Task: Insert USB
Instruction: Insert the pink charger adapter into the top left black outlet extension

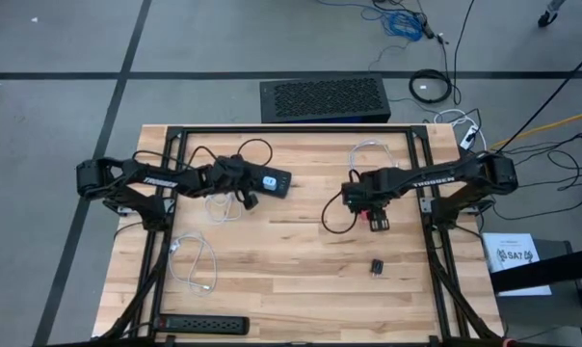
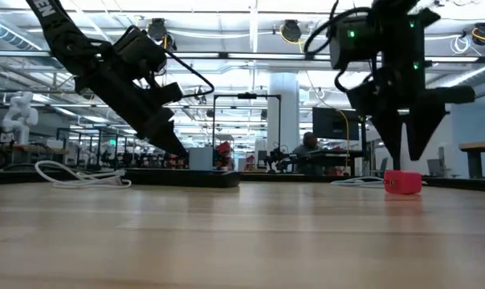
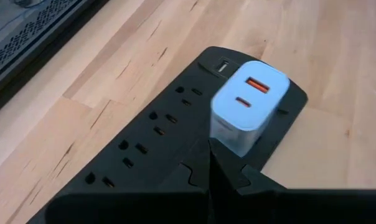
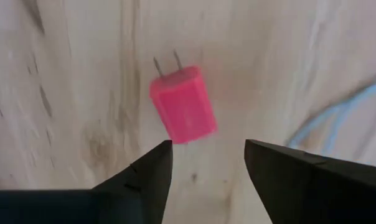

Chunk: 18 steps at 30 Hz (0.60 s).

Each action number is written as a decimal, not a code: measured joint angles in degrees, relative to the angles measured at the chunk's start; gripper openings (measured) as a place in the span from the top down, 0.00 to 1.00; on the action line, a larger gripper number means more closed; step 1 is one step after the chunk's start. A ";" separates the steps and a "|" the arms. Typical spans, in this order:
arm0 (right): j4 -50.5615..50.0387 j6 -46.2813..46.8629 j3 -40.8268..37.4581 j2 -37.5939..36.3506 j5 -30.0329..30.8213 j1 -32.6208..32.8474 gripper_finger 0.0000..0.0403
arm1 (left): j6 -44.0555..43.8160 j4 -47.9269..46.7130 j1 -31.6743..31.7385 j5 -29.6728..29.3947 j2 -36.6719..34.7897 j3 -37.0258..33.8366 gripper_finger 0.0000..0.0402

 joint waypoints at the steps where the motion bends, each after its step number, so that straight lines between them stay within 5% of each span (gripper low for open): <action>1: 1.41 -0.04 -0.91 0.00 -0.48 -0.37 0.52 | 0.47 0.08 -0.26 0.02 0.00 0.00 1.00; 11: 11.57 -1.37 -5.96 0.00 -6.23 -1.04 0.51 | 0.76 0.25 -0.90 1.14 0.00 0.00 1.00; 18: 19.26 5.05 -6.38 0.02 -10.87 -1.91 0.61 | 0.35 0.66 -0.93 5.50 0.00 0.22 0.99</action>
